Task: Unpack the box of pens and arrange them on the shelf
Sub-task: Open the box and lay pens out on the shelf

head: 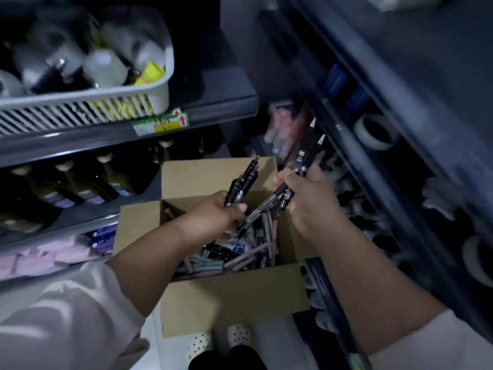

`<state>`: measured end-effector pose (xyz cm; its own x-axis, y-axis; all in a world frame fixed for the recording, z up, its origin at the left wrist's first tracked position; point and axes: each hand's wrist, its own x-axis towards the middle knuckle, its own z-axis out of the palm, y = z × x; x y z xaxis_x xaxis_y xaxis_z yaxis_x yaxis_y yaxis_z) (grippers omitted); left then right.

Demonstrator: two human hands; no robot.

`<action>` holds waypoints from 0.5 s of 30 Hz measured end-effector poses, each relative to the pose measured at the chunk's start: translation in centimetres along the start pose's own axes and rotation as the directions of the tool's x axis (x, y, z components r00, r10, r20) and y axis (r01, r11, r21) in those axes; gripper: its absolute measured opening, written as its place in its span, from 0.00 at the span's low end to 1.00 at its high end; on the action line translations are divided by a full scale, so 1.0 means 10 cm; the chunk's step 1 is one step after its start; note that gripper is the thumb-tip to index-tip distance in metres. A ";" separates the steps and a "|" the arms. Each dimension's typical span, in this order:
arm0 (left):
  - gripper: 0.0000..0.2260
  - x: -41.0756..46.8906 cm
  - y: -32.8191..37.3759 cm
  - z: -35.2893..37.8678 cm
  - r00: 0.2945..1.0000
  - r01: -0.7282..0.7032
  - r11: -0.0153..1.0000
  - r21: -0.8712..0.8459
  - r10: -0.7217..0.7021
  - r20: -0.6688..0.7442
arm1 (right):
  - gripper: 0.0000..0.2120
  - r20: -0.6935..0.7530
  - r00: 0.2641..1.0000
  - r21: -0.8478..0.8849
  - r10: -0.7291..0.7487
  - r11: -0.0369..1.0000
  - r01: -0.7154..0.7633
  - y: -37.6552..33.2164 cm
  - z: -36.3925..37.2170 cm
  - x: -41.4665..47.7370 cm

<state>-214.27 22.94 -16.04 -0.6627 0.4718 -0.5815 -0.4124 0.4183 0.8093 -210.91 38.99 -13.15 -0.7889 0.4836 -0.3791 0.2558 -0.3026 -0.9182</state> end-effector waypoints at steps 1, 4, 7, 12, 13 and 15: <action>0.15 -0.08 0.09 0.02 1.000 -0.009 1.000 0.014 0.009 0.007 | 0.09 -0.002 1.000 0.037 -0.013 0.999 0.013 -0.11 -0.03 -0.10; 0.07 -0.35 0.39 0.11 0.997 -0.058 0.998 0.026 0.057 0.046 | 0.09 -0.013 0.998 0.126 -0.061 0.990 0.063 -0.42 -0.15 -0.39; 0.03 -0.62 0.68 0.24 0.988 -0.118 0.991 0.062 0.111 0.105 | 0.08 -0.065 0.995 0.191 -0.070 0.978 0.081 -0.70 -0.32 -0.67; 0.05 -1.08 1.07 0.58 0.960 -0.200 0.977 0.079 0.180 0.214 | 0.05 -0.166 0.982 0.208 -0.091 0.970 0.125 -1.04 -0.72 -1.22; 0.05 -1.18 1.14 0.66 0.955 -0.218 0.973 0.075 0.197 0.224 | 0.05 -0.185 0.978 0.217 -0.095 0.967 0.135 -1.09 -0.83 -1.35; 0.05 -1.38 1.27 0.85 0.945 -0.252 0.966 0.051 0.234 0.230 | 0.03 -0.224 0.969 0.240 -0.105 0.958 0.159 -1.18 -1.08 -1.61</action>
<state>-205.03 28.37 1.51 -0.5785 0.7222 -0.3791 -0.1998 0.3251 0.9243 -195.22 43.61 2.59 -0.6662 0.6841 -0.2969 -0.0142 -0.4098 -0.9121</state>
